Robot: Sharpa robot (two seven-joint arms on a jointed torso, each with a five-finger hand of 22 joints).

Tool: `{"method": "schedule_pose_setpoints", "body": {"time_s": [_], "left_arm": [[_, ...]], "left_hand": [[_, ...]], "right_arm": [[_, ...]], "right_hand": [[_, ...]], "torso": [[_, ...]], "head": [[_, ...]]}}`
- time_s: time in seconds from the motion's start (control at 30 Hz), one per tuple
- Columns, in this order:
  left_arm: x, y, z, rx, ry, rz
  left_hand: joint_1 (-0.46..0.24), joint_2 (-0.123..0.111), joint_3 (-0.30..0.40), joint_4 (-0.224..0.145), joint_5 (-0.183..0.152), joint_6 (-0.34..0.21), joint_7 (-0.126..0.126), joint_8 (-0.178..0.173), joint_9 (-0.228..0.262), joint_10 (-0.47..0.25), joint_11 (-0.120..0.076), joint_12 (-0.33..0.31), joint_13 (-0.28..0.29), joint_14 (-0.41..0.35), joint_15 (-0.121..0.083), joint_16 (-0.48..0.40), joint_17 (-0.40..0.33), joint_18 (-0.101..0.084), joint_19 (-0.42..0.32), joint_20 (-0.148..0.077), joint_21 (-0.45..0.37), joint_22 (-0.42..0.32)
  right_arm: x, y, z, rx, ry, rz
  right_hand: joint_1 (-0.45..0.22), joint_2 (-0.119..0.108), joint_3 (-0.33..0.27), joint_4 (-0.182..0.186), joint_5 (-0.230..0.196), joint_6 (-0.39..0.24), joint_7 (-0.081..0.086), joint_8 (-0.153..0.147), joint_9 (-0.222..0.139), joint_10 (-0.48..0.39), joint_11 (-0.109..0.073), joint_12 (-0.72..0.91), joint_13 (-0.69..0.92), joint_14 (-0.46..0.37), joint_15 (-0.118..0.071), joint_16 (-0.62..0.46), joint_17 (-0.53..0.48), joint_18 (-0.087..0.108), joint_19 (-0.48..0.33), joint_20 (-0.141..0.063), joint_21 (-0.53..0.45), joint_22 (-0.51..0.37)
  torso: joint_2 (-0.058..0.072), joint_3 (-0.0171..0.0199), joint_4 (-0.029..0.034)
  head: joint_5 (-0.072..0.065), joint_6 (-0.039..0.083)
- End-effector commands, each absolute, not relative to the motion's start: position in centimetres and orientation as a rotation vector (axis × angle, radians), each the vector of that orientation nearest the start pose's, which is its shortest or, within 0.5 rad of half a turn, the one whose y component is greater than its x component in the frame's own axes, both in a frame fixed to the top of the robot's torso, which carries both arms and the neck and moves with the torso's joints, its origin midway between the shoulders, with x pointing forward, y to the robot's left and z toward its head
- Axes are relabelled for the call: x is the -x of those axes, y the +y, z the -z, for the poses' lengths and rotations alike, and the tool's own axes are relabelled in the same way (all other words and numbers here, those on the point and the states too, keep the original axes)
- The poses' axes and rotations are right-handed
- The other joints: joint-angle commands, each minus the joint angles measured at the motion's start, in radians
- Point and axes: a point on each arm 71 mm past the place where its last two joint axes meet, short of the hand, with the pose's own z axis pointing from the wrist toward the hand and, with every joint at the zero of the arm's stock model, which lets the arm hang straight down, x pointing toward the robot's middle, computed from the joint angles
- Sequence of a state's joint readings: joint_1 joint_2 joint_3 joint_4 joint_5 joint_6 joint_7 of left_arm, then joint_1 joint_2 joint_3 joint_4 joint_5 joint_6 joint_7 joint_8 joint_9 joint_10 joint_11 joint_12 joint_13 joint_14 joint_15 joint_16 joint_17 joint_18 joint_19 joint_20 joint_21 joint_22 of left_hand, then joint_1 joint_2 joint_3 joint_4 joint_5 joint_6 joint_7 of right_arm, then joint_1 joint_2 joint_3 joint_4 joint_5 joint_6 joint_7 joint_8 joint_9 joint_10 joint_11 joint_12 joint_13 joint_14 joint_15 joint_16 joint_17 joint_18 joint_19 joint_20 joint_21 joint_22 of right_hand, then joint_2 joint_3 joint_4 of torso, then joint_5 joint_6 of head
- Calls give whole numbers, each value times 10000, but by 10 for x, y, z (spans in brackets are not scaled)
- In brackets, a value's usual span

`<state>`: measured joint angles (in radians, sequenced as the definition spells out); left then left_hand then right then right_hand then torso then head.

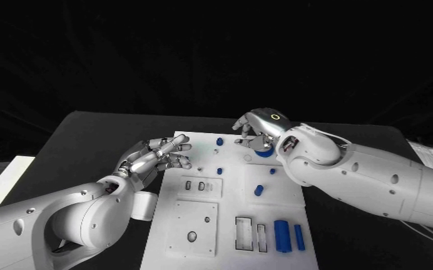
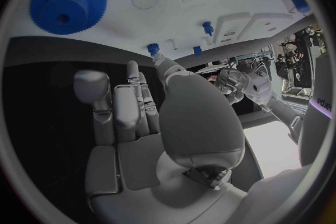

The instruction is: Assemble the parts on the task board

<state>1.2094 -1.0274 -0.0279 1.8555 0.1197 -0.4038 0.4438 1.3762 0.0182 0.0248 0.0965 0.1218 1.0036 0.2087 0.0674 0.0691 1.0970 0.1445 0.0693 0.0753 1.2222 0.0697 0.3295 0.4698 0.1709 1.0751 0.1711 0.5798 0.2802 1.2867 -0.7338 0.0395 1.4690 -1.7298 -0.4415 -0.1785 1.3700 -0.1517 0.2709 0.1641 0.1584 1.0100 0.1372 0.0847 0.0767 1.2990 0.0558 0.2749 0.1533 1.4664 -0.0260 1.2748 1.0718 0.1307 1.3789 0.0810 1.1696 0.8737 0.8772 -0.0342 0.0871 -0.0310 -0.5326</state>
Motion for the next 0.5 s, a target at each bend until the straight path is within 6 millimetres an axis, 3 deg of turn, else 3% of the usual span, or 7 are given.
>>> {"method": "schedule_pose_setpoints", "body": {"time_s": [0.03,0.1,0.17,0.23,0.27,0.3,0.5], "left_arm": [[-426,206,143,12081,13664,16842],[-426,207,143,12086,13666,16836],[-426,207,143,12089,13668,16833],[-426,207,143,12090,13672,16834],[-426,207,143,12091,13676,16837],[-426,207,143,12090,13683,16844],[-427,207,143,12092,13700,16858]], "left_hand": [[103,22,57,5,-20,-51,13,-31,-12,-53,-10,-45,-10,-64,-10,-21,16,99,-84,-26,38,20],[110,18,73,-5,-20,-56,14,-32,-13,-59,-9,-46,-11,-68,-9,-24,23,99,-92,-25,45,25],[110,18,73,-5,-20,-56,14,-32,-13,-59,-9,-46,-11,-68,-9,-24,23,99,-92,-25,45,25],[110,18,73,-5,-20,-56,14,-32,-13,-59,-9,-46,-11,-68,-9,-24,23,99,-92,-25,45,25],[110,18,73,-5,-20,-56,14,-32,-13,-59,-9,-46,-11,-68,-9,-24,23,99,-92,-25,45,25],[113,18,80,-10,-19,-57,14,-32,-12,-61,-9,-46,-12,-69,-9,-25,27,99,-94,-25,48,27],[120,15,96,-21,-19,-60,14,-31,-12,-64,-9,-45,-13,-72,-9,-27,35,100,-101,-24,56,32]], "right_arm": [[-509,-180,98,1265,13295,-6183],[-507,-190,99,850,13771,-6242],[-506,-199,101,581,14219,-6206],[-505,-208,105,430,14733,-6055],[-505,-212,106,399,14947,-5958],[-505,-216,109,415,15206,-5798],[-507,-227,115,649,15752,-5102]], "right_hand": [[-148,-306,-209,26,194,88,-103,44,-2,799,-193,1049,753,484,-163,450,656,-268,314,-194,636,940],[-323,-379,-481,90,483,-115,-121,-9,-36,1206,-231,4213,4074,582,-205,935,1376,-366,481,-277,1030,1501],[-298,-268,-865,95,680,-324,-206,62,-14,894,-176,7534,7646,646,-36,1499,2190,-434,614,-375,1496,2118],[-453,-80,-1179,269,792,-557,-46,80,-28,1124,-100,9533,9886,722,-62,1931,2946,-540,685,-190,1815,2637],[-487,-126,-1350,311,740,-607,23,114,-26,1129,-69,9931,10376,739,-56,2032,3129,-553,702,-162,1906,2780],[-426,3,-1638,411,770,-721,68,216,-19,1070,7,10501,11071,749,5,2160,3342,-579,702,-70,2061,2991],[-357,0,-1886,525,762,-888,135,271,-33,1196,58,10891,11596,794,72,2320,3647,-619,749,-23,2252,3303]], "torso": [[-19,8,-70],[-22,18,-101],[-20,23,-125],[-17,35,-151],[-16,37,-157],[-14,45,-164],[-7,41,-149]], "head": [[-61,14],[-67,23],[-63,12],[-51,20],[-49,14],[-48,7],[-96,-13]]}}
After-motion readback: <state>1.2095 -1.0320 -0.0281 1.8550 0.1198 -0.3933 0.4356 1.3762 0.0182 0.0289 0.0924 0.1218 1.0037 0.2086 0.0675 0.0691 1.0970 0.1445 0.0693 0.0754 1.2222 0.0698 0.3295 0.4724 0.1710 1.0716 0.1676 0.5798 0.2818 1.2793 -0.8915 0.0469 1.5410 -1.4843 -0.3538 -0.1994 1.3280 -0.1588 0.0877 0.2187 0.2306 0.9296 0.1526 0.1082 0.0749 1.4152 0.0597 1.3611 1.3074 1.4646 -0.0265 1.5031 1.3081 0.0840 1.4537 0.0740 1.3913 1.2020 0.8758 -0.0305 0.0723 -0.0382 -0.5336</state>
